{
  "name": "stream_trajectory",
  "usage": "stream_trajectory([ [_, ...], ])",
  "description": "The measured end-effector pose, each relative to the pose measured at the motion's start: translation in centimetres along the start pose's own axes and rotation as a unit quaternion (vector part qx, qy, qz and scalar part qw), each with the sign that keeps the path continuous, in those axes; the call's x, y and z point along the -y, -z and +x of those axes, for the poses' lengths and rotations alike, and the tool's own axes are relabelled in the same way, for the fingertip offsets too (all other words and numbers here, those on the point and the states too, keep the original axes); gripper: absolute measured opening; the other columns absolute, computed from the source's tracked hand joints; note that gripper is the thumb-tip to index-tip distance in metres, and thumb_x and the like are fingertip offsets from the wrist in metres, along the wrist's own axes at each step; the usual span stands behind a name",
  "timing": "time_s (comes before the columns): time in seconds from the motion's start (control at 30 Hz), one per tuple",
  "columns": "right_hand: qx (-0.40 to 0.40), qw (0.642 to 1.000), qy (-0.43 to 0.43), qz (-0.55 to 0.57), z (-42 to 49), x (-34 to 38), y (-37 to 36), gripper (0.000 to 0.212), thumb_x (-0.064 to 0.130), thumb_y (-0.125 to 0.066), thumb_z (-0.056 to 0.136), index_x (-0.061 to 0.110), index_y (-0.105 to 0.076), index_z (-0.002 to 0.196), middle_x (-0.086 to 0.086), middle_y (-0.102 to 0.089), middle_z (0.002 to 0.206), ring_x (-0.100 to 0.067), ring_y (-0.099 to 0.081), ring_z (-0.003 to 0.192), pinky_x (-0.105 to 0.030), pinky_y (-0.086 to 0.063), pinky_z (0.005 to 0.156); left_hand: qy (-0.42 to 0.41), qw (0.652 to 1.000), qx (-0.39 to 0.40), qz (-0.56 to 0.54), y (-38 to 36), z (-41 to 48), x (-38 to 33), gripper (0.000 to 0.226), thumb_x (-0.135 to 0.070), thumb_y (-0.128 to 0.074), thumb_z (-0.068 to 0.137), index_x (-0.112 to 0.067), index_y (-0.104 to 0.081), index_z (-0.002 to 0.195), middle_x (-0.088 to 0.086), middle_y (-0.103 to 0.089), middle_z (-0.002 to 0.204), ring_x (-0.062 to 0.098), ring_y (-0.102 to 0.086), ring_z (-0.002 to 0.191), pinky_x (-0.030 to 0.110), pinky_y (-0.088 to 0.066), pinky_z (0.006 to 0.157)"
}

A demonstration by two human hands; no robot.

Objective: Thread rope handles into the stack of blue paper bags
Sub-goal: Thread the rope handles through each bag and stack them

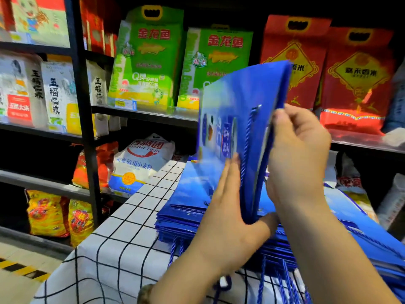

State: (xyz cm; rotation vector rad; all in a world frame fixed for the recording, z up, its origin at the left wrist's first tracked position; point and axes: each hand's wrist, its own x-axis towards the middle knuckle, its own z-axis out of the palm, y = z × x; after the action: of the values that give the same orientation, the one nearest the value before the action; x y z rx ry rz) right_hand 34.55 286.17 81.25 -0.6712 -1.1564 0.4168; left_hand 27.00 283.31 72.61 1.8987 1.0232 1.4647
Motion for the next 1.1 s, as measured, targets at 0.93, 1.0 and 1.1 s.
stream_trajectory([
  [0.93,0.504,0.758,-0.064,-0.409,-3.4,-5.1,4.4,0.034,0.055,-0.061,0.075,0.044,-0.063,0.108,0.019,-0.066,0.111,-0.002,-0.056,0.105,-0.029,-0.045,0.091,0.049,0.916,0.285,0.278,8.2,1.7,2.8,0.04,-0.04,-0.068,0.079,-0.046,-0.057,0.116,-0.03,-0.058,0.118,-0.011,-0.05,0.108,0.016,-0.039,0.094],
  [1.0,0.478,0.777,-0.065,-0.404,-3.5,-5.6,4.7,0.034,0.055,-0.063,0.074,0.038,-0.067,0.102,0.016,-0.068,0.107,-0.004,-0.058,0.102,-0.03,-0.045,0.09,0.063,0.926,0.252,0.273,9.5,1.2,2.9,0.038,-0.038,-0.073,0.074,-0.039,-0.063,0.111,-0.028,-0.062,0.11,-0.012,-0.052,0.101,0.012,-0.04,0.089],
  [1.1,0.458,0.812,-0.066,-0.355,-3.7,-6.0,5.1,0.017,0.045,-0.07,0.071,0.031,-0.069,0.08,0.012,-0.072,0.092,-0.005,-0.063,0.089,-0.03,-0.048,0.085,0.054,0.926,0.2,0.314,11.3,0.5,2.9,0.025,-0.047,-0.074,0.069,-0.039,-0.067,0.091,-0.021,-0.065,0.095,-0.005,-0.055,0.092,0.015,-0.043,0.081],
])
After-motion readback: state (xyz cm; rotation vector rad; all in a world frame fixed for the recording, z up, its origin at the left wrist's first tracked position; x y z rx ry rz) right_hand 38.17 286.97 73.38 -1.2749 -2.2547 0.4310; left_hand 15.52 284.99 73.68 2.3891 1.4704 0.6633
